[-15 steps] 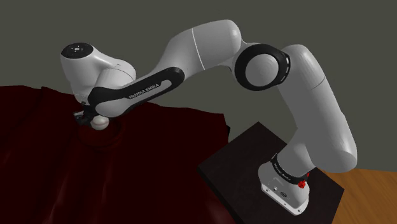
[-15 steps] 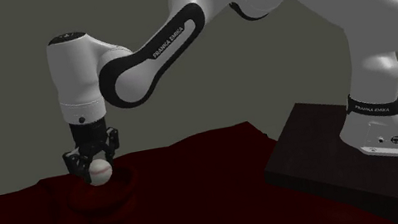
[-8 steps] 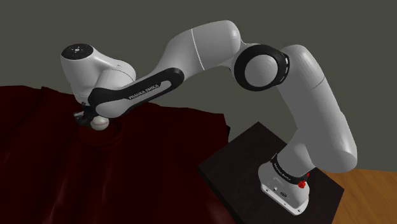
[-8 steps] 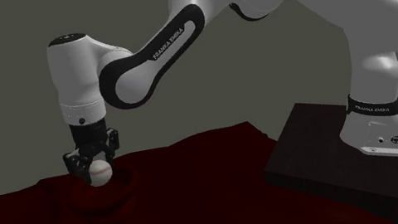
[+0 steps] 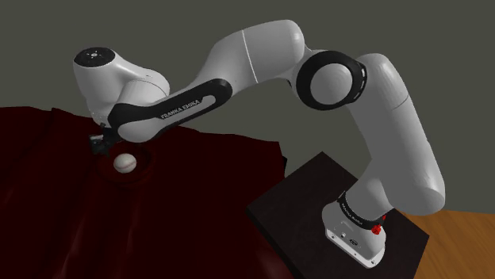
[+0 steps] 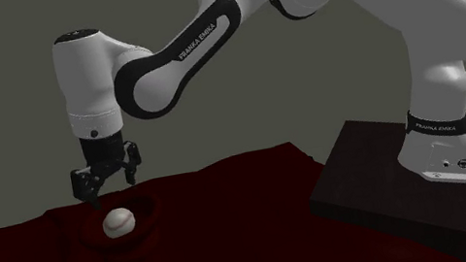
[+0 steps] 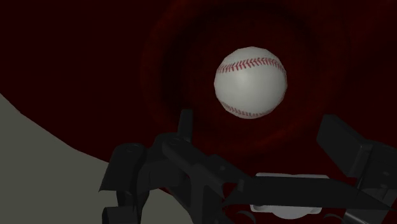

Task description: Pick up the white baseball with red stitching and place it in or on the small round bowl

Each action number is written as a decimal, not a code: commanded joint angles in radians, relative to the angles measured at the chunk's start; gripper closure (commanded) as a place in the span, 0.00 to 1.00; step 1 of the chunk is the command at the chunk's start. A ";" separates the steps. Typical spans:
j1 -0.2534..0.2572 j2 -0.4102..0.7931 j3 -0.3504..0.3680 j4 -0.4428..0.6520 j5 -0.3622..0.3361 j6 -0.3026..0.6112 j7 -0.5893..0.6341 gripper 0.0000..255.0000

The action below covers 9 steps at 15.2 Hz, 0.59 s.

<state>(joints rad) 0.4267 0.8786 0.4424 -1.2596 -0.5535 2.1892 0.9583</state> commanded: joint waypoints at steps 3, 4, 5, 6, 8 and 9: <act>-0.009 -0.060 0.018 -0.021 0.018 -0.040 -0.004 0.00; -0.009 -0.060 0.018 -0.021 0.018 -0.040 -0.004 0.00; -0.009 -0.060 0.018 -0.021 0.018 -0.040 -0.004 0.00; -0.009 -0.060 0.018 -0.021 0.018 -0.040 -0.004 0.00; -0.009 -0.060 0.018 -0.021 0.018 -0.040 -0.004 0.00; -0.009 -0.060 0.018 -0.021 0.018 -0.040 -0.004 0.00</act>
<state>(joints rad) 0.4177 0.8187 0.4606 -1.2806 -0.5359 2.1496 0.9541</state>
